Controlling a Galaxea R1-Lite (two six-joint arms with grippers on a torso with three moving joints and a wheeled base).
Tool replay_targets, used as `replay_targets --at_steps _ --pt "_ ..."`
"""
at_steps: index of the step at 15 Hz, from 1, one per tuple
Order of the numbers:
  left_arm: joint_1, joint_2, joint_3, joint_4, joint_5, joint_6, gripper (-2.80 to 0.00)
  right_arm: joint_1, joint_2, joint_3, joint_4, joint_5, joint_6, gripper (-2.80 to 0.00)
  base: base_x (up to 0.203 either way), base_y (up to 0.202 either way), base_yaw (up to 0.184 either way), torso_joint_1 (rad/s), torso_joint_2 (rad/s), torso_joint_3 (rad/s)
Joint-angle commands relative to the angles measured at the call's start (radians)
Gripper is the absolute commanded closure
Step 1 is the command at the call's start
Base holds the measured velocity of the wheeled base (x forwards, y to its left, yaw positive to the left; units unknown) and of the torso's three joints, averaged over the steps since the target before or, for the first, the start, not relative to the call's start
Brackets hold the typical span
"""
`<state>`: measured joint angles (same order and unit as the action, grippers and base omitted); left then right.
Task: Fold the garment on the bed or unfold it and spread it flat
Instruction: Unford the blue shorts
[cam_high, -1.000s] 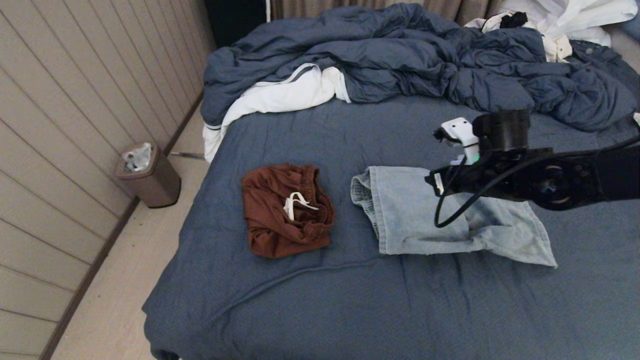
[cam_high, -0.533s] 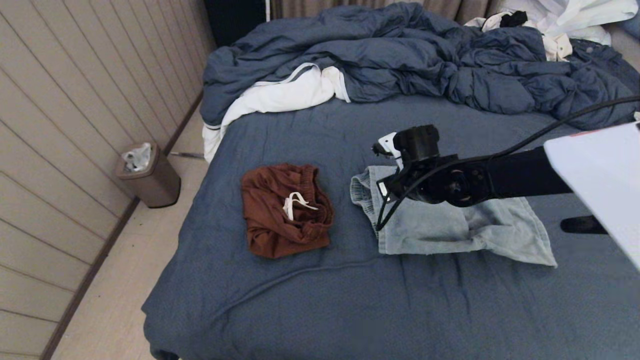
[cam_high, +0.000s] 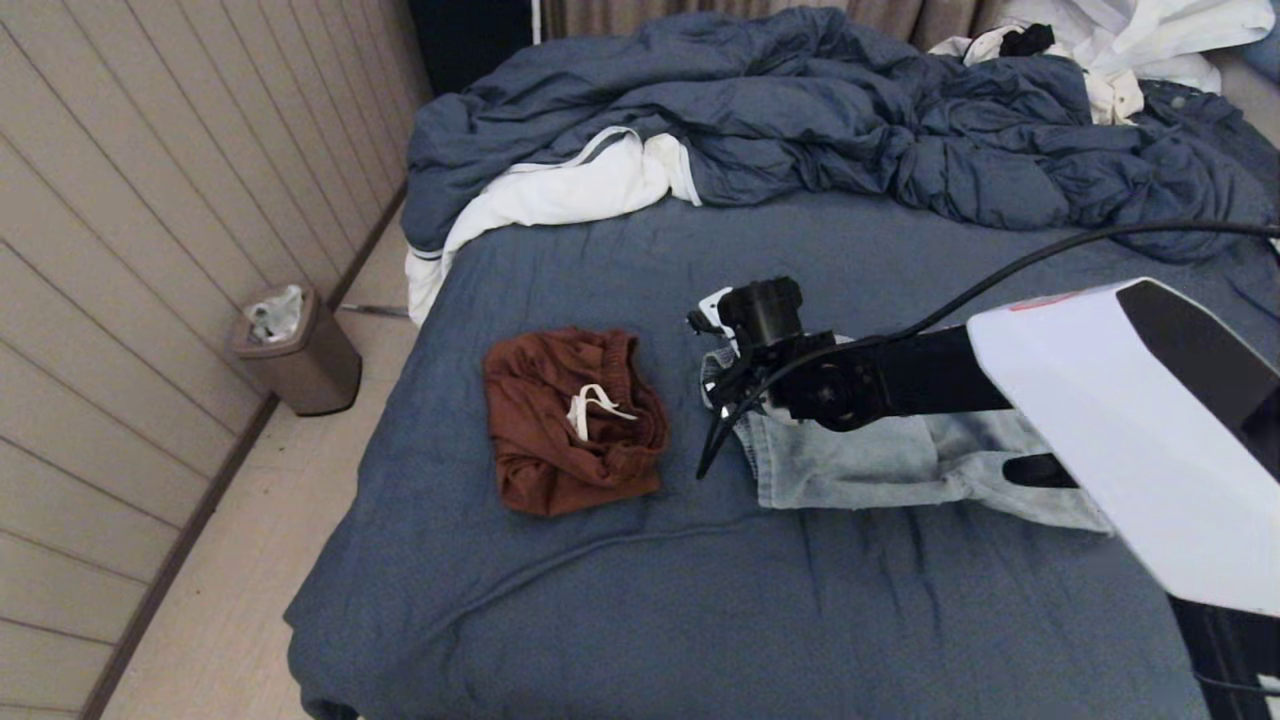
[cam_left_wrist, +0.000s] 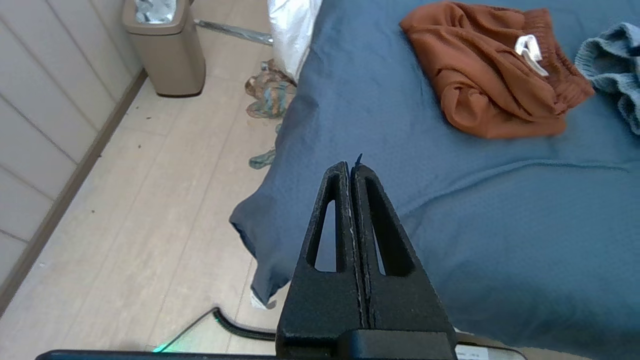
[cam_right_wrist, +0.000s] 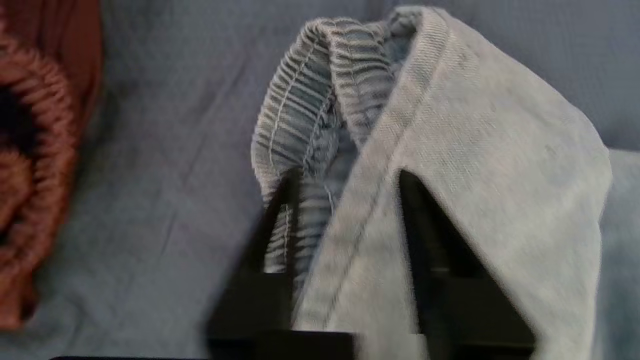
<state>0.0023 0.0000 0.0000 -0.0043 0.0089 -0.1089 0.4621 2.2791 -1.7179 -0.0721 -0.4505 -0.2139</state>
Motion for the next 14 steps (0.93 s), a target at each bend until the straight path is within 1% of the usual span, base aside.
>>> replay_targets --at_steps 1,6,7,12,14 --pt "0.001 0.002 0.0 0.0 0.0 -0.002 0.0 0.003 0.046 -0.022 0.0 -0.003 -0.004 -2.8 0.0 0.0 0.0 0.0 0.0 0.0" --pt "0.001 0.002 0.0 0.0 0.0 0.0 0.0 -0.011 0.046 -0.011 -0.002 -0.004 -0.005 -2.8 0.0 0.0 0.0 0.0 0.0 0.0" --pt "0.001 0.002 0.0 0.0 0.0 -0.002 0.0 -0.015 0.045 -0.009 -0.002 -0.004 -0.005 0.0 0.0 0.0 0.0 0.0 0.0 0.0" --pt "0.001 0.002 0.0 0.0 0.0 -0.002 0.0 -0.031 0.037 0.004 -0.003 -0.007 -0.01 0.0 0.0 0.0 0.0 0.0 0.0 0.0" --pt "0.001 0.002 0.0 0.0 0.0 -0.002 0.0 -0.044 0.034 0.03 -0.009 -0.005 -0.01 0.0 0.0 0.0 0.0 0.0 0.0 0.0"
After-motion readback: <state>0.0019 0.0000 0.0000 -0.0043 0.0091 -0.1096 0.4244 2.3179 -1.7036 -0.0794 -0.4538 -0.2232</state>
